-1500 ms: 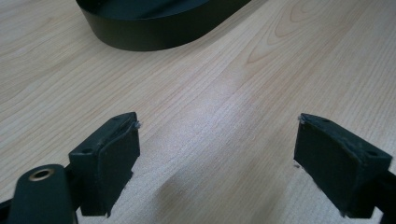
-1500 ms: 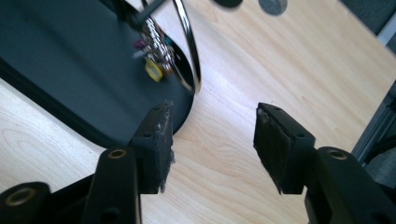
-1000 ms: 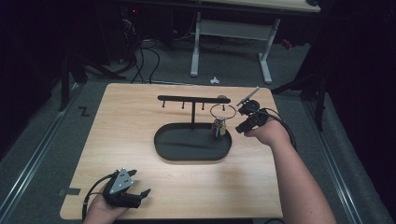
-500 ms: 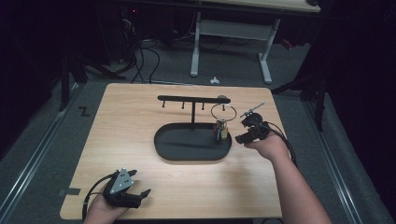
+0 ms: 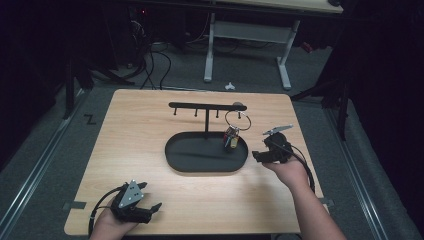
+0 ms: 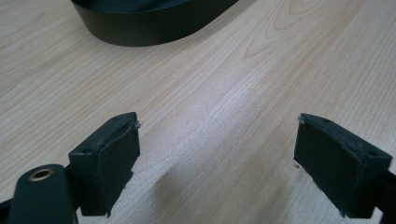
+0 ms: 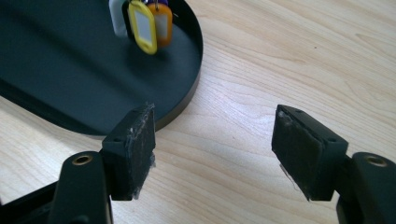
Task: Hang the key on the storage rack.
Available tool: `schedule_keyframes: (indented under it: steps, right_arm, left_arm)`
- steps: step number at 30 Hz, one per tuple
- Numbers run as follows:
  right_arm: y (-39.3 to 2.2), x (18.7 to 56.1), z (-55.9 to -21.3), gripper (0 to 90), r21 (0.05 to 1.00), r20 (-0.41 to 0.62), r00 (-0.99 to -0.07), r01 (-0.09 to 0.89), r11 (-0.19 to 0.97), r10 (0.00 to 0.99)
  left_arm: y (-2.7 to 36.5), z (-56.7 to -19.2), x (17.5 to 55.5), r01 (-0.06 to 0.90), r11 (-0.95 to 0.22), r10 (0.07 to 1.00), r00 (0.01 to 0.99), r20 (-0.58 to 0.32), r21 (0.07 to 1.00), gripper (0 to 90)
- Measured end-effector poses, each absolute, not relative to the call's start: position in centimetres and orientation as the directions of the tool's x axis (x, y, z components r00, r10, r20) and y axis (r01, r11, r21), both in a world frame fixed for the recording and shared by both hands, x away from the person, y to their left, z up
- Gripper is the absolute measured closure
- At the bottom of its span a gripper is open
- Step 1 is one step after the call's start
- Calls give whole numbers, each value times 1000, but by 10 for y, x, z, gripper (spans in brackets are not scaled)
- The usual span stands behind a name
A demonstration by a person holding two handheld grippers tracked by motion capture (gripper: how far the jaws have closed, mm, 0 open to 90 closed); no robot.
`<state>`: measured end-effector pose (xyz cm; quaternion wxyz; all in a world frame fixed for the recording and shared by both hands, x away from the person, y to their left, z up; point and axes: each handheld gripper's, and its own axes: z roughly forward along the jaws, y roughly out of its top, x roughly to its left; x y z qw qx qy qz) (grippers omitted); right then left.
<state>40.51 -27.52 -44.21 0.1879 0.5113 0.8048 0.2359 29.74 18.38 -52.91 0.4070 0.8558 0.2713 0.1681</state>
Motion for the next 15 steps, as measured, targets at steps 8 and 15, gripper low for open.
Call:
schedule_keyframes:
  steps: [8, 15]
  right_arm:
    - [-273, 372, -466, 266, 663, -67, -370, 678, 318, 927]
    - [-260, 330, -499, 175, 743, -49, -334, 617, 257, 941]
  left_arm:
    - [185, -528, 298, 329, -514, 605, 793, 64, 792, 148]
    - [186, -525, 298, 328, -486, 613, 788, 49, 810, 149]
